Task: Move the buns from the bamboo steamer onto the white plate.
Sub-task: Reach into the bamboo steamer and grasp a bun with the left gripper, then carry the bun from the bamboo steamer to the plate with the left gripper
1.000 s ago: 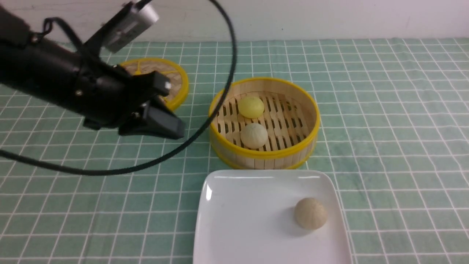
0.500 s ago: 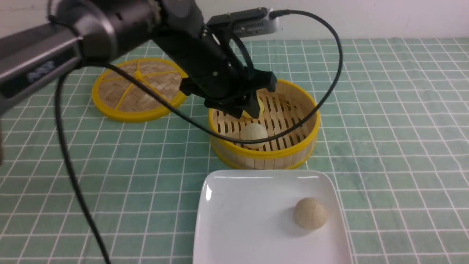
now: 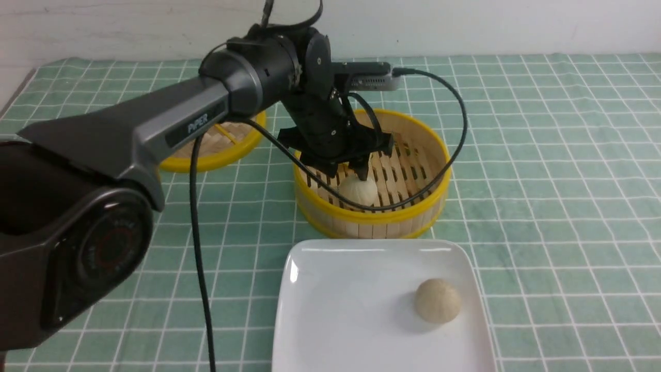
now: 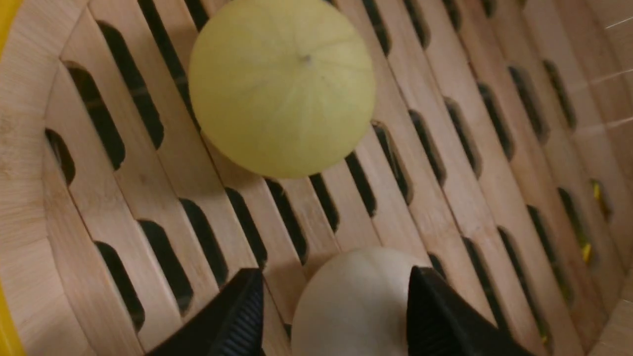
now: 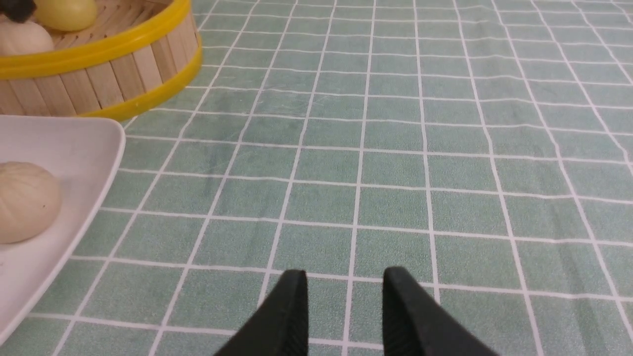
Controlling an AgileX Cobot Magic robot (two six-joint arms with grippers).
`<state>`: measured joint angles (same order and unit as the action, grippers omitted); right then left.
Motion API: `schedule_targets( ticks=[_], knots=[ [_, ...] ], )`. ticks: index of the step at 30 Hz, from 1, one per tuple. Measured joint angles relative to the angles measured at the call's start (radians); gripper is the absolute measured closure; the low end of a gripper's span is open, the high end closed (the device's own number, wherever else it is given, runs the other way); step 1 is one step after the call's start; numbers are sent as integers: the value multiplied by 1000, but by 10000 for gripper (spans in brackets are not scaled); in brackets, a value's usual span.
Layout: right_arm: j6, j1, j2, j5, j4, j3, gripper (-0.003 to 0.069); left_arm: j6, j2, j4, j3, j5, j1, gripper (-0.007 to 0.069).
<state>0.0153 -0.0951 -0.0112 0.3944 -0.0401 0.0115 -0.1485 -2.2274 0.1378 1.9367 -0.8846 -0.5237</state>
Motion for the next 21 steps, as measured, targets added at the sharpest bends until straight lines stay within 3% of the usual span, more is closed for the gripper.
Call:
schedule_targets(
  ticks=[3, 5, 10, 21],
  knots=[
    [0, 0, 0, 0, 0, 0, 419, 0, -18, 0, 1, 8, 0, 235],
    [0, 0, 0, 0, 0, 0, 419, -1, -20, 2, 2, 7, 0, 307],
    [0, 0, 0, 0, 0, 0, 419, -1, 12, 3, 31, -87, 0, 576],
    [0, 0, 0, 0, 0, 0, 419, 102, 343, 5, 52, -353, -1, 599]
  ],
)
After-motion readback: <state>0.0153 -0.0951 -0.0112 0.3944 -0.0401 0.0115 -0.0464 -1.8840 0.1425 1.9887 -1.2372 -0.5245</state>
